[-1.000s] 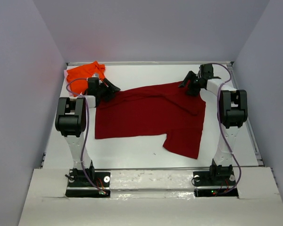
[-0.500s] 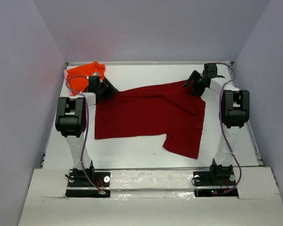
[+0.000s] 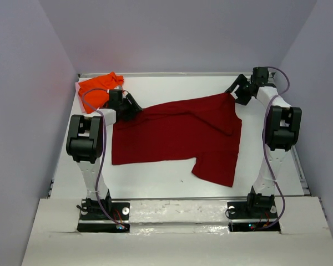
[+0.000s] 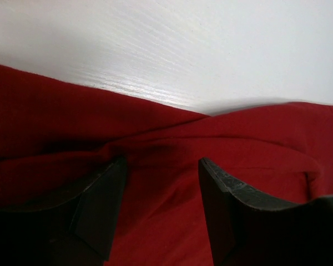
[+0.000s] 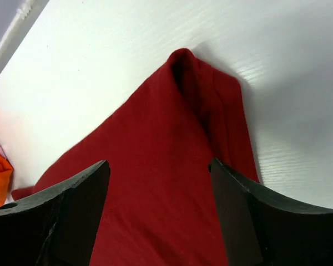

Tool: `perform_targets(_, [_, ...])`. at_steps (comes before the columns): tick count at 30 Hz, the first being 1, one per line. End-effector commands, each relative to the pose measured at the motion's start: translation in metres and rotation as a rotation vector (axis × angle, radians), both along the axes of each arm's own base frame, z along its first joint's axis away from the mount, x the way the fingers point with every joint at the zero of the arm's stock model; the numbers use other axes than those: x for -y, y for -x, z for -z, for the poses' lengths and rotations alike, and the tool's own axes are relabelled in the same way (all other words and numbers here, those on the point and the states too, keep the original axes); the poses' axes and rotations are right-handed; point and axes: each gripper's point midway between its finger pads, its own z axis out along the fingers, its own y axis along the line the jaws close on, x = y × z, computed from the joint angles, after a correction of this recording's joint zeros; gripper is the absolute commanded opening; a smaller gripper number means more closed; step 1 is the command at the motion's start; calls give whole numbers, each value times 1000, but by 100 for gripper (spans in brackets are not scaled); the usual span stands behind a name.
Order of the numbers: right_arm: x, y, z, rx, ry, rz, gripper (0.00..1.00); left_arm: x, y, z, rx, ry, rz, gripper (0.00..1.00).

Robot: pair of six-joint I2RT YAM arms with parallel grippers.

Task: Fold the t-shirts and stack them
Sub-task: Fold the flattened tshirt in 1/3 of the way

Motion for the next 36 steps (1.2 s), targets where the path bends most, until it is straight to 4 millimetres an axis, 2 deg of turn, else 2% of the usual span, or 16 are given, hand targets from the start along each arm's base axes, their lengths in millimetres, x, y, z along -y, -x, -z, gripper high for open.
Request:
perform_targets(1, [-10, -6, -12, 30, -19, -53, 78, 4, 5, -21, 18, -4, 37, 68])
perform_targets(5, [-27, -1, -7, 30, -19, -130, 75, 3, 1, -34, 57, -12, 39, 68])
perform_targets(8, [-50, -2, -23, 104, 39, -203, 76, -7, -5, -46, 84, -69, 14, 68])
perform_targets(9, [-51, -3, -26, 107, 38, -218, 76, -11, -4, -40, 59, -101, 10, 68])
perform_targets(10, [-66, -2, -24, 105, 38, -259, 76, -12, -10, -46, 65, -110, 12, 68])
perform_targets(11, [-69, 0, -16, 91, 24, -281, 75, -13, -11, -45, 57, -122, 14, 68])
perform_targets(13, [-89, 6, -5, 72, 27, -333, 75, -12, -13, -45, 56, -121, 20, 68])
perform_targets(16, [-102, 14, 19, 33, 115, -380, 74, -14, -13, -47, 63, -130, 11, 68])
perform_targets(18, [-94, 19, 37, -32, 198, -366, 74, -14, -13, -48, 64, -130, 18, 68])
perform_targets(21, [-96, 24, 49, -81, 255, -375, 75, -16, -16, -48, 64, -140, 15, 67])
perform_targets(22, [-94, 28, 61, -120, 260, -375, 75, -16, -16, -47, 61, -141, 16, 68])
perform_targets(24, [-89, 26, 65, -152, 307, -363, 76, -15, -17, -47, 57, -143, 19, 68])
perform_targets(26, [-75, 31, 75, -211, 380, -342, 76, -15, -19, -49, 65, -147, 22, 68])
perform_targets(27, [-60, 30, 80, -237, 454, -305, 77, -15, -19, -50, 68, -147, 21, 68])
perform_targets(33, [-14, 29, 77, -276, 686, -198, 80, -17, -18, -45, 41, -167, 23, 68])
perform_targets(36, [-5, 33, 82, -297, 725, -178, 82, -17, -17, -43, 36, -169, 23, 68])
